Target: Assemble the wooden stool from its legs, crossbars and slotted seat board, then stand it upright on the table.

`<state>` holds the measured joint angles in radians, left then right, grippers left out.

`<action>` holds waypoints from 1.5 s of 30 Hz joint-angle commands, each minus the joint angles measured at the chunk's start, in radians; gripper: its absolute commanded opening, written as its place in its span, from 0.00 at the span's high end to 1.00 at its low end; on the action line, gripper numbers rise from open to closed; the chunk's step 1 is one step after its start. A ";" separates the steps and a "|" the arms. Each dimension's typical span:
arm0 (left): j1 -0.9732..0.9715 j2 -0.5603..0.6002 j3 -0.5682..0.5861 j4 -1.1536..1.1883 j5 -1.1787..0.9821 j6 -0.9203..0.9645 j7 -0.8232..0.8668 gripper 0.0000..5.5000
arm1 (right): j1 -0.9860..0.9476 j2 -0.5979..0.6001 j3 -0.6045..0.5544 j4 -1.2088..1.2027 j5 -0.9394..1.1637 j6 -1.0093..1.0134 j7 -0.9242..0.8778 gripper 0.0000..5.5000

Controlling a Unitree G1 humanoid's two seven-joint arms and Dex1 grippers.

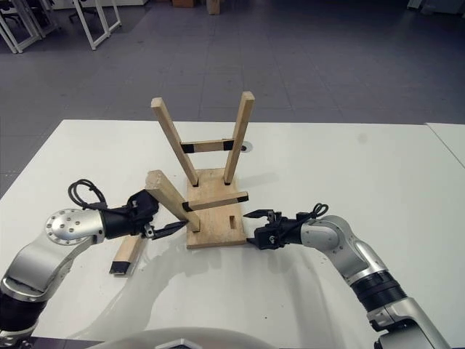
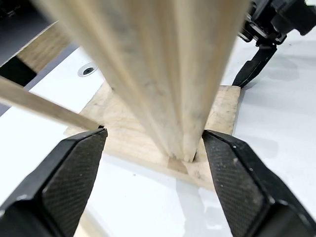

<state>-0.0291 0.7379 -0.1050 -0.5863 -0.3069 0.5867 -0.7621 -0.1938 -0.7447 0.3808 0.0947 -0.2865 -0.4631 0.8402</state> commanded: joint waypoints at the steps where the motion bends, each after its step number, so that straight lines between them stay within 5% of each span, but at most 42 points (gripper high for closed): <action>1: 0.228 0.063 0.214 -0.184 -0.127 0.090 -0.044 0.35 | 0.020 0.000 0.015 -0.030 0.004 0.018 0.028 0.39; 5: 0.414 0.060 0.407 -0.258 -0.182 0.153 -0.021 0.35 | 0.033 0.006 0.014 -0.050 0.015 0.034 0.033 0.39; 8: 0.479 -0.037 0.448 -0.208 -0.050 0.175 0.186 0.35 | 0.036 0.026 0.026 -0.066 0.023 0.053 0.038 0.39; 16: 0.611 -0.283 0.222 -0.208 0.058 0.202 0.438 0.35 | 0.007 0.067 0.014 -0.046 0.009 0.093 0.016 0.39; 27: 0.584 -0.318 0.146 -0.054 0.143 0.124 0.471 0.35 | -0.018 0.030 -0.026 0.006 0.006 0.087 0.018 0.39; 30: 0.572 -0.327 0.145 -0.033 0.145 0.118 0.477 0.45 | -0.022 0.017 -0.057 0.004 0.033 0.120 0.022 0.39; 41: 0.078 -0.251 0.362 0.071 0.128 0.010 0.501 0.75 | -0.256 0.126 -0.483 -0.154 0.759 1.014 0.018 0.39; 45: 0.063 -0.197 0.343 0.057 0.076 0.111 0.418 0.84 | -0.319 0.146 -0.517 -0.205 0.876 1.171 -0.030 0.39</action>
<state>0.0054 0.5300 0.2527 -0.5147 -0.2044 0.6444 -0.3157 -0.5008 -0.5976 -0.1374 -0.0875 0.5762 0.6723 0.8225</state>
